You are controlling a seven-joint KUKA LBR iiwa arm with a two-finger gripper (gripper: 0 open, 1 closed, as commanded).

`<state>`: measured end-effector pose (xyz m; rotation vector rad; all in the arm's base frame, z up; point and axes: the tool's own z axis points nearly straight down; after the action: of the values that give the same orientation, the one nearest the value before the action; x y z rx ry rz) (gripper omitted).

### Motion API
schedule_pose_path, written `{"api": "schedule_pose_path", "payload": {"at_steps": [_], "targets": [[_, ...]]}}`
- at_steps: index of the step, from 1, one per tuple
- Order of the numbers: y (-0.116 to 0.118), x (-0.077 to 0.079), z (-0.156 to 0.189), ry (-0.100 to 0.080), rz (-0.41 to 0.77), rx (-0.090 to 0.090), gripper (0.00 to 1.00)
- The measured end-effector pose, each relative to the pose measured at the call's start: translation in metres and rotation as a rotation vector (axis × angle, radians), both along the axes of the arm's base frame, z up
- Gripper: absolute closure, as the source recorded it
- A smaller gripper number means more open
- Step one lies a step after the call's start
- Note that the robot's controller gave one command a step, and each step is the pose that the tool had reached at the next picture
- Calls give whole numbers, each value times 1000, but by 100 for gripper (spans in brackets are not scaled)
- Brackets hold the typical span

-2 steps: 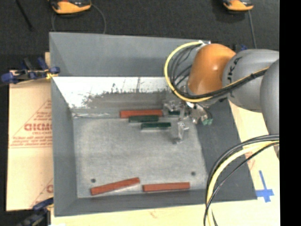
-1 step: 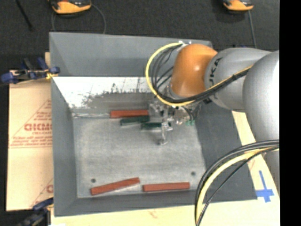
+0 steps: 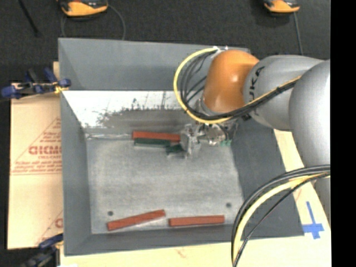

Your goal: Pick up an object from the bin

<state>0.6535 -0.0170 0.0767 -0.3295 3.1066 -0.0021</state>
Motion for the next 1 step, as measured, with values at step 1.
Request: {"api": "schedule_pose_path", "payload": {"at_steps": [1], "targets": [[-1,-5,-6,19,1,-1,0]]}}
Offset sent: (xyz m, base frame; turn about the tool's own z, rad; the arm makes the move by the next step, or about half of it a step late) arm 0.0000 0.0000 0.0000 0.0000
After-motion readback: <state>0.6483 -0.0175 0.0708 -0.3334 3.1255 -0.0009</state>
